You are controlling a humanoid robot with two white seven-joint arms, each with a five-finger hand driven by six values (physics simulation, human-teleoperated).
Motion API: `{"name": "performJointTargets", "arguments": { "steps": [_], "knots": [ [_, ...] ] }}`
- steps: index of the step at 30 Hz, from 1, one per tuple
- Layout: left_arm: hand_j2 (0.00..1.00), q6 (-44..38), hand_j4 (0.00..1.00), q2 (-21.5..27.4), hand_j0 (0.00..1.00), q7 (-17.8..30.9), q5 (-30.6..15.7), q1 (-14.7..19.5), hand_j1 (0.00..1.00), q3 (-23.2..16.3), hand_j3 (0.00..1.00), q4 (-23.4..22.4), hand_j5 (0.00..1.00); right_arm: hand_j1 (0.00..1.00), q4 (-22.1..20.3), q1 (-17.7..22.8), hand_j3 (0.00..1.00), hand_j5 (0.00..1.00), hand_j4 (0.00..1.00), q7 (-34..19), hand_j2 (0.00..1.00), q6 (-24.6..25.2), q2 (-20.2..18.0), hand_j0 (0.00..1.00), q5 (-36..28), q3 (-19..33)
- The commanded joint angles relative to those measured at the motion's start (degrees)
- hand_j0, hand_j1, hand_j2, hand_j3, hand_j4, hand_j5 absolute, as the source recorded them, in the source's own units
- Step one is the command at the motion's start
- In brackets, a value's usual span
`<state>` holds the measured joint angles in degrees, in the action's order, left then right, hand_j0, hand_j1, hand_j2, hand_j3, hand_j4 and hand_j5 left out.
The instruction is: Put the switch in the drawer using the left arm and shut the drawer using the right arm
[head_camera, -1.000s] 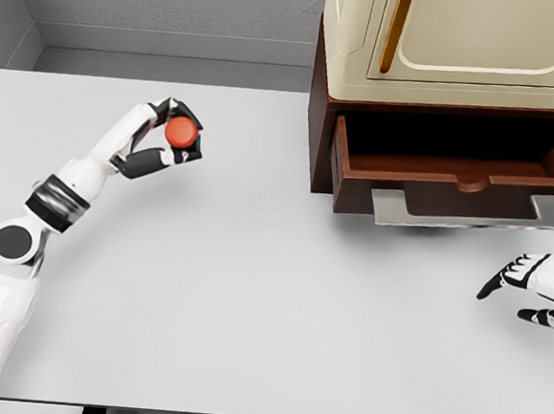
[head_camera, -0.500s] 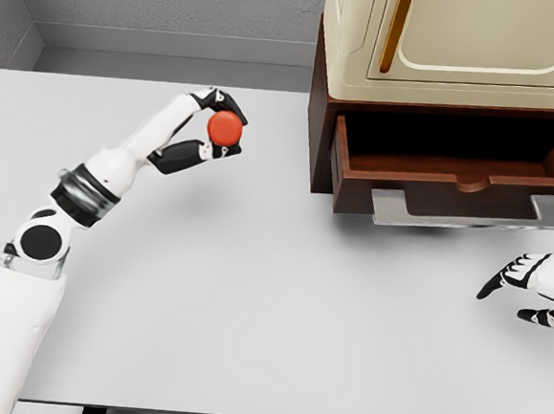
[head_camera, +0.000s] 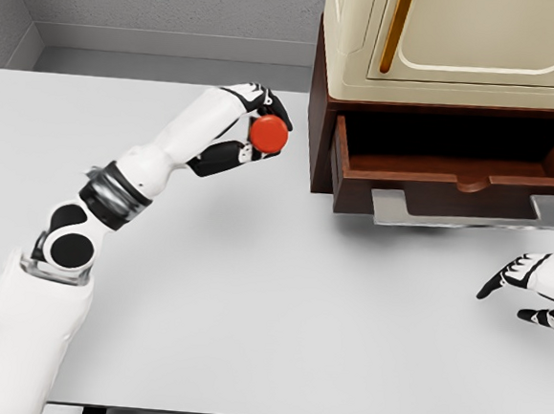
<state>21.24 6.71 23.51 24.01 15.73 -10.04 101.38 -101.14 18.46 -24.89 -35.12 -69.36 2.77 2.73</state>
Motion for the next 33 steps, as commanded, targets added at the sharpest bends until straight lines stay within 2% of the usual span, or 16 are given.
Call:
{"name": "performJointTargets", "arguments": {
  "steps": [1, 4, 11, 14, 16, 19, 22, 23, 30, 33],
  "knots": [
    [0.28, -0.1, 0.28, -1.2, 0.28, 0.0, 1.6, 0.0, 0.28, -0.3, 0.28, 0.9, 0.28, 0.67, 0.0, 0.0, 0.67, 0.67, 0.67, 0.0, 0.67, 0.1, -0.2, 0.67, -0.4, 0.0],
    [0.28, 0.0, 0.28, -2.4, 0.28, 0.0, 4.3, 0.4, 0.28, -0.4, 0.28, 0.9, 0.28, 0.67, 0.0, 0.0, 0.67, 0.67, 0.67, 0.0, 0.67, 0.1, -0.2, 0.67, -0.4, 0.0],
    [0.28, 0.0, 0.28, -3.7, 0.28, -0.3, 8.2, 3.1, 0.28, -5.3, 0.28, 1.0, 0.28, 0.67, 0.0, 0.0, 0.67, 0.67, 0.67, 0.0, 0.67, 0.1, -0.1, 0.67, -0.4, 0.0],
    [0.28, 0.0, 0.28, -6.6, 0.28, -0.3, 12.5, 3.6, 0.28, -6.0, 0.28, 1.0, 0.28, 0.67, 0.0, -0.1, 0.67, 0.67, 0.67, -0.1, 0.67, 0.1, -0.2, 0.67, -0.5, 0.0],
    [0.28, -0.1, 0.28, -6.7, 0.28, -0.3, 13.4, 4.7, 0.28, -7.2, 0.28, 1.0, 0.28, 0.67, 0.0, -0.1, 0.67, 0.67, 0.67, -0.1, 0.67, 0.1, -0.4, 0.67, -0.9, 0.0],
    [0.28, -0.1, 0.28, -6.7, 0.28, -0.3, 17.2, 5.0, 0.28, -8.0, 0.28, 0.9, 0.28, 0.66, 0.0, -0.1, 0.66, 0.66, 0.66, -0.1, 0.66, 0.1, -0.4, 0.66, -1.1, 0.0],
    [0.28, -0.1, 0.28, -6.7, 0.28, -0.3, 19.0, 6.0, 0.28, -8.2, 0.28, 0.9, 0.28, 0.66, 0.0, -0.1, 0.66, 0.66, 0.66, -0.1, 0.66, 0.1, -0.5, 0.66, -1.1, 0.0],
    [0.28, -0.1, 0.28, -6.7, 0.28, -0.3, 19.7, 6.5, 0.28, -9.6, 0.28, 0.8, 0.28, 0.66, 0.0, -0.1, 0.66, 0.66, 0.66, -0.1, 0.66, 0.1, -0.5, 0.66, -1.1, 0.0],
    [0.28, -0.3, 0.28, -6.7, 0.28, -0.3, 19.9, 8.9, 0.28, -11.3, 0.28, 0.1, 0.28, 0.67, 0.0, -0.3, 0.67, 0.67, 0.67, -0.1, 0.67, 0.1, -0.5, 0.67, -1.4, 0.0],
    [0.28, -0.6, 0.28, -6.7, 0.28, -0.3, 22.0, 9.8, 0.28, -12.0, 0.28, -0.1, 0.28, 0.67, 0.0, -0.3, 0.67, 0.67, 0.67, -0.5, 0.67, 0.1, -1.1, 0.67, -2.3, 0.0]
  ]
}}
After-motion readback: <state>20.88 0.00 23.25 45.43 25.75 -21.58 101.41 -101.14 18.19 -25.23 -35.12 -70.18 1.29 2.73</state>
